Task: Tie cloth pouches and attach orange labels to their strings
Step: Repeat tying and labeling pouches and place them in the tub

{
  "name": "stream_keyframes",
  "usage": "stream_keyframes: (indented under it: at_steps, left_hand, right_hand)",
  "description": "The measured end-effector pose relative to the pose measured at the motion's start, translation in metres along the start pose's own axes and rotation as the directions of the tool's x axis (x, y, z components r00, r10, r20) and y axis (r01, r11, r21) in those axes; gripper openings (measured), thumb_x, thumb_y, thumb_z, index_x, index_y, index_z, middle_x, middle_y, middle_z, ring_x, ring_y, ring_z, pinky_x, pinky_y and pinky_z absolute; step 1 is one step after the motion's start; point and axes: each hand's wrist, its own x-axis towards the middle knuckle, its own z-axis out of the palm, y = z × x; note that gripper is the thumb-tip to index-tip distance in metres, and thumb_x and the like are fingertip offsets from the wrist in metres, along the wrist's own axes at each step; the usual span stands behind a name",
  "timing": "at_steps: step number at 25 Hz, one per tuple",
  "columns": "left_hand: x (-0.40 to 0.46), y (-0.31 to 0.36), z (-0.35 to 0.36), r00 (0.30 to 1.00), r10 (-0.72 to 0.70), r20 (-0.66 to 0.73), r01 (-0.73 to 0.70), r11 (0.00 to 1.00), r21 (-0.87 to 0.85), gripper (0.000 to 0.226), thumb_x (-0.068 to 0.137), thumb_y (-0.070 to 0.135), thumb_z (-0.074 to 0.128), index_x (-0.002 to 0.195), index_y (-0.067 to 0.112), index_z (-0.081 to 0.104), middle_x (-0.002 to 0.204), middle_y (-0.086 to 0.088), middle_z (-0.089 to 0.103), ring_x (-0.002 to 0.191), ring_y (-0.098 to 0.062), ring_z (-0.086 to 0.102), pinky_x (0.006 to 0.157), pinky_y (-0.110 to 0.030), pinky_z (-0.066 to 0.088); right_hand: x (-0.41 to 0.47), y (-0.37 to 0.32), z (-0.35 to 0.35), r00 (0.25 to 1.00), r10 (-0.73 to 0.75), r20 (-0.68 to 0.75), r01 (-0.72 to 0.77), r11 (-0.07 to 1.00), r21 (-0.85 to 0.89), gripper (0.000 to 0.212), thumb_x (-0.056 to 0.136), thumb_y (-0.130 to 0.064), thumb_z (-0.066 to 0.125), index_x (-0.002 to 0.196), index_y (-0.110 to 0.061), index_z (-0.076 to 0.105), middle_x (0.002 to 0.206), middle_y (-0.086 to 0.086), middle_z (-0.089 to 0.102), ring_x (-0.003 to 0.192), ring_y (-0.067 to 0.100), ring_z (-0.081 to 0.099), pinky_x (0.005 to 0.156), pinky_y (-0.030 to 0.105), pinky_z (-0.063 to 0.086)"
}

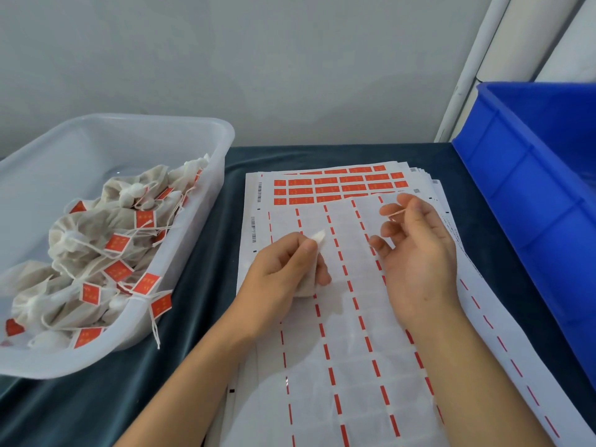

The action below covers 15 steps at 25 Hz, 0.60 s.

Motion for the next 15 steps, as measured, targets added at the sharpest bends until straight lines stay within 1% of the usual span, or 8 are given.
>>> stream_keyframes:
  at_steps: [1, 3, 5, 6, 8, 10, 12, 15]
  left_hand:
    - [0.001, 0.0, -0.001, 0.999, -0.018, -0.033, 0.017, 0.999, -0.05, 0.036, 0.109, 0.038, 0.046, 0.092, 0.014, 0.066, 0.081, 0.002, 0.073, 0.083, -0.017, 0.071, 0.084, -0.02, 0.056]
    - [0.002, 0.0, -0.002, 0.996, -0.047, -0.074, 0.039, 0.993, -0.115, 0.034, 0.109, 0.039, 0.048, 0.092, 0.016, 0.066, 0.077, 0.001, 0.07, 0.08, -0.017, 0.07, 0.084, -0.027, 0.059]
    - [0.003, 0.0, -0.002, 0.996, -0.05, -0.077, 0.041, 0.993, -0.109, 0.033, 0.109, 0.039, 0.048, 0.093, 0.016, 0.066, 0.076, 0.002, 0.068, 0.078, -0.016, 0.068, 0.084, -0.028, 0.06]
    - [0.003, 0.0, -0.001, 0.997, -0.046, -0.069, 0.039, 0.994, -0.098, 0.033, 0.109, 0.039, 0.048, 0.094, 0.015, 0.066, 0.075, 0.003, 0.068, 0.078, -0.016, 0.068, 0.083, -0.027, 0.059]
    - [0.003, 0.0, 0.001, 0.998, -0.023, -0.052, 0.018, 0.997, -0.08, 0.033, 0.109, 0.036, 0.047, 0.096, 0.013, 0.066, 0.075, 0.002, 0.067, 0.076, -0.016, 0.066, 0.08, -0.025, 0.059]
    - [0.002, -0.001, 0.001, 0.999, 0.023, -0.034, -0.025, 0.998, -0.062, 0.032, 0.111, 0.032, 0.046, 0.096, 0.012, 0.066, 0.074, 0.001, 0.066, 0.075, -0.017, 0.064, 0.079, -0.026, 0.057]
    - [0.002, -0.001, 0.001, 0.999, 0.05, -0.02, -0.051, 0.998, -0.027, 0.032, 0.111, 0.032, 0.046, 0.096, 0.012, 0.067, 0.076, 0.001, 0.067, 0.075, -0.016, 0.064, 0.079, -0.025, 0.056]
    - [0.002, -0.001, 0.0, 0.999, 0.033, 0.003, -0.033, 0.999, 0.033, 0.034, 0.11, 0.04, 0.046, 0.096, 0.02, 0.069, 0.079, 0.002, 0.07, 0.076, -0.012, 0.065, 0.078, -0.022, 0.056]
  right_hand:
    - [0.0, 0.001, -0.001, 0.999, -0.042, -0.021, 0.041, 0.998, -0.042, 0.02, 0.106, -0.029, 0.053, 0.107, -0.032, 0.073, 0.106, -0.005, 0.075, 0.085, 0.009, 0.068, 0.073, 0.028, 0.059]
    - [-0.001, 0.003, -0.001, 0.972, -0.232, -0.044, 0.211, 0.938, -0.274, 0.024, 0.102, -0.024, 0.057, 0.117, -0.039, 0.068, 0.116, -0.016, 0.07, 0.102, 0.005, 0.067, 0.08, 0.03, 0.06]
    - [-0.005, 0.006, 0.0, 0.902, -0.425, 0.074, 0.408, 0.786, -0.465, 0.035, 0.099, -0.025, 0.058, 0.128, -0.044, 0.061, 0.127, -0.026, 0.061, 0.118, 0.006, 0.059, 0.091, 0.028, 0.055]
    - [-0.007, 0.009, 0.001, 0.865, -0.468, 0.178, 0.488, 0.707, -0.511, 0.036, 0.1, -0.027, 0.058, 0.132, -0.042, 0.059, 0.132, -0.029, 0.056, 0.123, 0.008, 0.055, 0.097, 0.027, 0.052]
    - [-0.011, 0.016, 0.005, 0.829, -0.405, 0.386, 0.559, 0.637, -0.532, 0.036, 0.102, -0.035, 0.055, 0.138, -0.042, 0.056, 0.137, -0.034, 0.05, 0.131, 0.008, 0.05, 0.102, 0.027, 0.049]
    - [-0.016, 0.022, 0.009, 0.838, -0.236, 0.492, 0.508, 0.666, -0.546, 0.035, 0.103, -0.046, 0.053, 0.138, -0.047, 0.054, 0.134, -0.037, 0.049, 0.129, 0.0, 0.049, 0.098, 0.022, 0.05]
    - [-0.017, 0.024, 0.01, 0.845, -0.191, 0.5, 0.483, 0.675, -0.558, 0.028, 0.1, -0.051, 0.054, 0.126, -0.045, 0.062, 0.122, -0.031, 0.06, 0.118, -0.004, 0.056, 0.09, 0.015, 0.054]
    - [-0.016, 0.023, 0.007, 0.851, -0.313, 0.421, 0.517, 0.634, -0.575, 0.021, 0.094, -0.045, 0.06, 0.104, -0.03, 0.072, 0.098, -0.022, 0.068, 0.098, -0.001, 0.064, 0.081, 0.008, 0.051]
